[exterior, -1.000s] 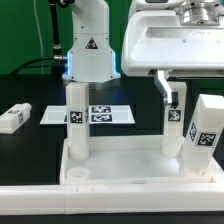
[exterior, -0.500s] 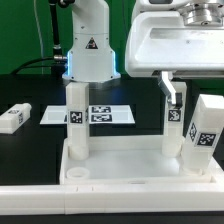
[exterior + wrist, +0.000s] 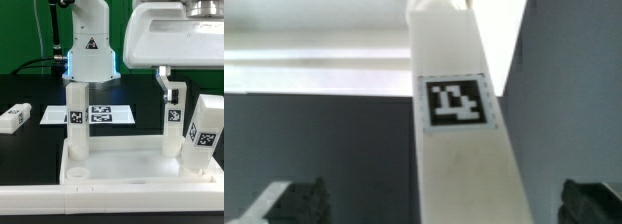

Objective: Assemble desk

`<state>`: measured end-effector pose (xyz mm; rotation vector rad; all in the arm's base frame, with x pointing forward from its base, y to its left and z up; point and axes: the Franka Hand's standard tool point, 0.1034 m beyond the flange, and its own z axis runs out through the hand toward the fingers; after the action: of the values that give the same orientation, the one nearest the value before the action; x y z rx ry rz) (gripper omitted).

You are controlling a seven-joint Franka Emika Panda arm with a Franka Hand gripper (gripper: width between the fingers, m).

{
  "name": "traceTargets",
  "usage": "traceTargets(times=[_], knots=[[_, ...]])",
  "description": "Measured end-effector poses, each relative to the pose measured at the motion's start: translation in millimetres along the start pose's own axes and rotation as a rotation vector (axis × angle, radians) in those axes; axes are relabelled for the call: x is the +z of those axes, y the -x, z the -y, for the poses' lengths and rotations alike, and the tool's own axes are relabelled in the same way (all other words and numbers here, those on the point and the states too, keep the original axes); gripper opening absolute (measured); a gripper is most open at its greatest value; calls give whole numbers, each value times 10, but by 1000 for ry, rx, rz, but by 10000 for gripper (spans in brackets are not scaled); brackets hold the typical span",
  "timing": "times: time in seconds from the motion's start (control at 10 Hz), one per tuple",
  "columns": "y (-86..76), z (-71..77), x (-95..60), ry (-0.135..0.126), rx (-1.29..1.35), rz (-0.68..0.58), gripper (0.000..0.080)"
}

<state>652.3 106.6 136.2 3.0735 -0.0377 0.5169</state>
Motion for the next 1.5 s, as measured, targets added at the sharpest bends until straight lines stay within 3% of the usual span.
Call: traceTargets(times=[0.5,1.0,1.3,1.5], knots=[[-18,-149,65,35,26,330,649],[-90,-123,164,43,36,309,649],[-78,-7,206,45,72,310,649],[-81,-33,209,47,78,310,649]])
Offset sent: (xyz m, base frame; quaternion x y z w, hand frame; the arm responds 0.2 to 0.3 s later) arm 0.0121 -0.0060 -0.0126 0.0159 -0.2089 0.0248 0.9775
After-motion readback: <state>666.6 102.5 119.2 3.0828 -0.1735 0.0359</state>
